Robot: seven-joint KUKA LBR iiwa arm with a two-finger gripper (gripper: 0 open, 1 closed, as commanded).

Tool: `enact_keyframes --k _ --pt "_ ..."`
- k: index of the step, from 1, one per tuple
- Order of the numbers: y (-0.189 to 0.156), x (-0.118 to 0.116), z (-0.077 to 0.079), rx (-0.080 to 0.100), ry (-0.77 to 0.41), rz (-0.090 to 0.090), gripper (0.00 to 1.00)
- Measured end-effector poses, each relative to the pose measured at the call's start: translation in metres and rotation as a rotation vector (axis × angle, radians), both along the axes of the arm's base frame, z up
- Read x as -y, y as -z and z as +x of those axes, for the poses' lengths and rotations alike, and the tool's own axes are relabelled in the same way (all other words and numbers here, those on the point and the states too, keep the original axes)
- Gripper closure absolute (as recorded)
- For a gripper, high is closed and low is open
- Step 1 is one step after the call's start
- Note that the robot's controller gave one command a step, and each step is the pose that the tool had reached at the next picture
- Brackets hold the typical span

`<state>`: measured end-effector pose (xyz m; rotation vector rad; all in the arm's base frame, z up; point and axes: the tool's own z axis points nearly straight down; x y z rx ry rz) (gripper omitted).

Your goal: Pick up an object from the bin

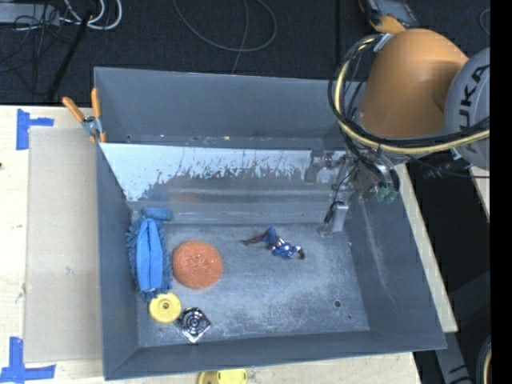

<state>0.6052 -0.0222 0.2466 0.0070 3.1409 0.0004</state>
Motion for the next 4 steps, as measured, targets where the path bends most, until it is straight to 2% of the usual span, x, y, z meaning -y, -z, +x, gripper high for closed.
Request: enact_keyframes --k 1,2,3,4 --pt "0.051 -0.009 -0.001 0.006 0.015 0.000 0.00" --pt "0.098 -0.012 -0.005 -0.002 0.094 0.001 0.00" --pt "0.127 -0.010 0.002 0.000 0.112 0.000 0.00" --pt "0.171 -0.010 -0.016 -0.001 0.135 0.000 0.00"
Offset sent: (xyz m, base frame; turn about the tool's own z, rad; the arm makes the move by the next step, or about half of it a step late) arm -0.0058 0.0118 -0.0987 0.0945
